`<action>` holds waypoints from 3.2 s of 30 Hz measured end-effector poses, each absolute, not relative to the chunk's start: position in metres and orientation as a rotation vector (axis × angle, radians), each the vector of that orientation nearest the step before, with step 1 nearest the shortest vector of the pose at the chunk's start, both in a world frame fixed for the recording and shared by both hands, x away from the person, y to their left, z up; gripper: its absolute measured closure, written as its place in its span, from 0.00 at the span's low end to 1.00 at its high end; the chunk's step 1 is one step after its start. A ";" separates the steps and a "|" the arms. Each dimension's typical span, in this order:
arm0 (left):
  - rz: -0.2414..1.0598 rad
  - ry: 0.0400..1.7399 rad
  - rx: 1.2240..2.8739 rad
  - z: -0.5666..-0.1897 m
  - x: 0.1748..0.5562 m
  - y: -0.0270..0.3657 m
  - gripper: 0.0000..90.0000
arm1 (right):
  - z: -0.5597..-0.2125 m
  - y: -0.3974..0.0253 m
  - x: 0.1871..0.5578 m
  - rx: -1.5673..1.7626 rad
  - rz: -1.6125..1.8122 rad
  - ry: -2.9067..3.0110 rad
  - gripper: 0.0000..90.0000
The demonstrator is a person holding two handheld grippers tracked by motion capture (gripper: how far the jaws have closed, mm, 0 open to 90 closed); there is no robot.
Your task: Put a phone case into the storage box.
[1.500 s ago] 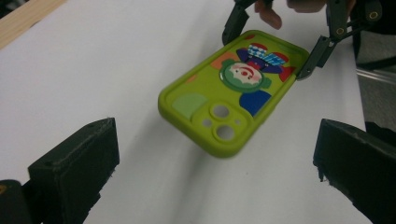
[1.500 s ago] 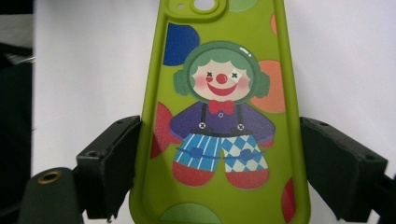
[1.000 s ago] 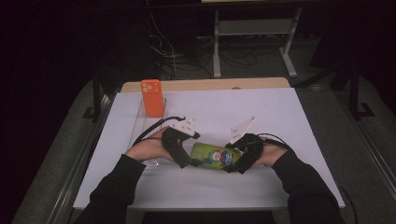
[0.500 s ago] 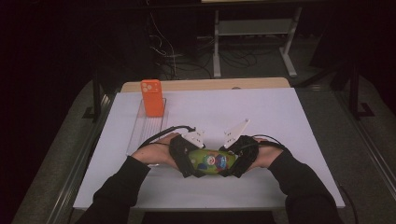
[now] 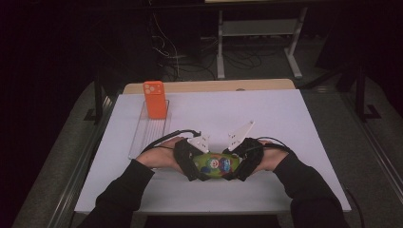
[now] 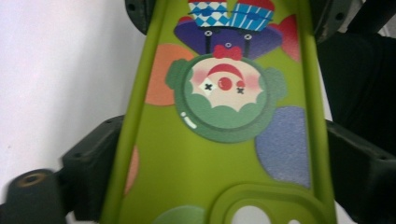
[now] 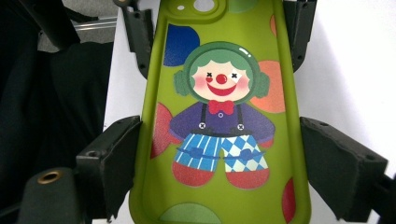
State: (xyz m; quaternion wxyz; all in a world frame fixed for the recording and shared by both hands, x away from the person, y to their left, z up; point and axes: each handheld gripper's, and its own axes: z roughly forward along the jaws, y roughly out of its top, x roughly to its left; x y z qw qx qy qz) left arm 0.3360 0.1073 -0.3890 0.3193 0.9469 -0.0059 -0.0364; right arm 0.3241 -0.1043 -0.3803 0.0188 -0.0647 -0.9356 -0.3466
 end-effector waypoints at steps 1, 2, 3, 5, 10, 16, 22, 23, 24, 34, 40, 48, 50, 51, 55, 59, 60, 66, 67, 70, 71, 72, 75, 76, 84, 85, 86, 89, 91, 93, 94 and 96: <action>-0.098 -0.018 2.492 -0.389 0.336 0.107 0.13 | -0.380 -0.104 0.324 -0.202 -1.074 -2.905 0.17; -0.103 -0.017 2.490 -0.389 0.336 0.107 0.13 | -0.381 -0.104 0.324 -0.203 -1.073 -2.907 0.17; -0.107 -0.019 2.490 -0.389 0.336 0.107 0.13 | -0.381 -0.104 0.324 -0.201 -1.073 -2.906 0.17; -0.117 -0.022 2.489 -0.389 0.337 0.108 0.14 | -0.381 -0.104 0.324 -0.189 -1.079 -2.909 0.17; -0.124 -0.027 2.485 -0.388 0.337 0.108 0.15 | -0.381 -0.105 0.324 -0.188 -1.082 -2.894 0.16; -0.112 0.002 2.462 -0.386 0.336 0.110 0.16 | -0.378 -0.109 0.324 -0.250 -1.140 -2.850 0.07; -0.087 0.102 2.469 -0.389 0.338 0.112 0.16 | -0.375 -0.120 0.327 -0.367 -1.223 -2.872 0.01; -0.073 0.117 2.466 -0.389 0.338 0.112 0.16 | -0.375 -0.122 0.327 -0.407 -1.228 -2.870 0.01; -0.061 0.140 2.463 -0.389 0.338 0.113 0.16 | -0.376 -0.124 0.327 -0.449 -1.236 -2.861 0.01; 0.079 0.380 2.413 -0.388 0.334 0.120 0.16 | -0.380 -0.146 0.323 -0.788 -1.311 -2.804 0.01; 0.181 0.522 2.390 -0.391 0.328 0.122 0.16 | -0.386 -0.150 0.321 -0.979 -1.349 -2.778 0.01; 0.219 0.694 2.350 -0.396 0.326 0.130 0.16 | -0.400 -0.153 0.312 -1.224 -1.371 -2.768 0.01; 0.220 0.694 2.348 -0.397 0.326 0.129 0.16 | -0.405 -0.151 0.309 -1.281 -1.373 -2.742 0.01; 0.224 0.698 2.351 -0.397 0.325 0.129 0.16 | -0.407 -0.150 0.308 -1.294 -1.382 -2.738 0.01; 0.230 0.700 2.347 -0.397 0.325 0.130 0.16 | -0.417 -0.143 0.308 -1.311 -1.359 -2.751 0.01; 0.233 0.697 2.338 -0.397 0.324 0.128 0.16 | -0.422 -0.138 0.309 -1.305 -1.341 -2.780 0.01; 0.234 0.701 2.338 -0.397 0.324 0.128 0.16 | -0.423 -0.138 0.310 -1.295 -1.341 -2.799 0.01; 0.240 0.702 2.343 -0.396 0.325 0.130 0.16 | -0.424 -0.133 0.309 -1.253 -1.342 -2.875 0.01; 0.235 0.708 2.333 -0.397 0.325 0.130 0.16 | -0.424 -0.133 0.308 -1.241 -1.343 -2.901 0.01; 0.230 0.711 2.341 -0.398 0.326 0.131 0.16 | -0.423 -0.132 0.306 -1.227 -1.346 -2.945 0.01; 0.229 0.712 2.341 -0.398 0.326 0.131 0.16 | -0.423 -0.132 0.306 -1.207 -1.346 -2.969 0.01; 0.227 0.717 2.336 -0.399 0.326 0.131 0.16 | -0.423 -0.131 0.306 -1.202 -1.350 -2.980 0.01; 0.222 0.720 2.333 -0.399 0.326 0.131 0.16 | -0.424 -0.128 0.305 -1.148 -1.315 -3.081 0.01; 0.222 0.718 2.333 -0.399 0.326 0.131 0.16 | -0.423 -0.128 0.305 -1.128 -1.315 -3.103 0.01; 0.219 0.708 2.339 -0.398 0.326 0.131 0.17 | -0.421 -0.123 0.300 -1.023 -1.305 -3.241 0.01; 0.218 0.710 2.336 -0.398 0.326 0.131 0.17 | -0.421 -0.123 0.300 -1.016 -1.299 -3.255 0.01; 0.215 0.710 2.336 -0.398 0.326 0.131 0.17 | -0.421 -0.122 0.299 -1.002 -1.296 -3.270 0.01; 0.213 0.708 2.335 -0.399 0.326 0.131 0.17 | -0.421 -0.121 0.298 -0.973 -1.292 -3.299 0.01; 0.213 0.707 2.336 -0.399 0.326 0.131 0.17 | -0.422 -0.121 0.298 -0.932 -1.272 -3.347 0.01; 0.209 0.707 2.341 -0.399 0.326 0.131 0.17 | -0.422 -0.120 0.297 -0.909 -1.256 -3.383 0.01; 0.206 0.706 2.342 -0.398 0.325 0.131 0.17 | -0.422 -0.120 0.297 -0.905 -1.258 -3.387 0.01; 0.205 0.705 2.343 -0.398 0.325 0.131 0.17 | -0.422 -0.119 0.296 -0.885 -1.260 -3.418 0.01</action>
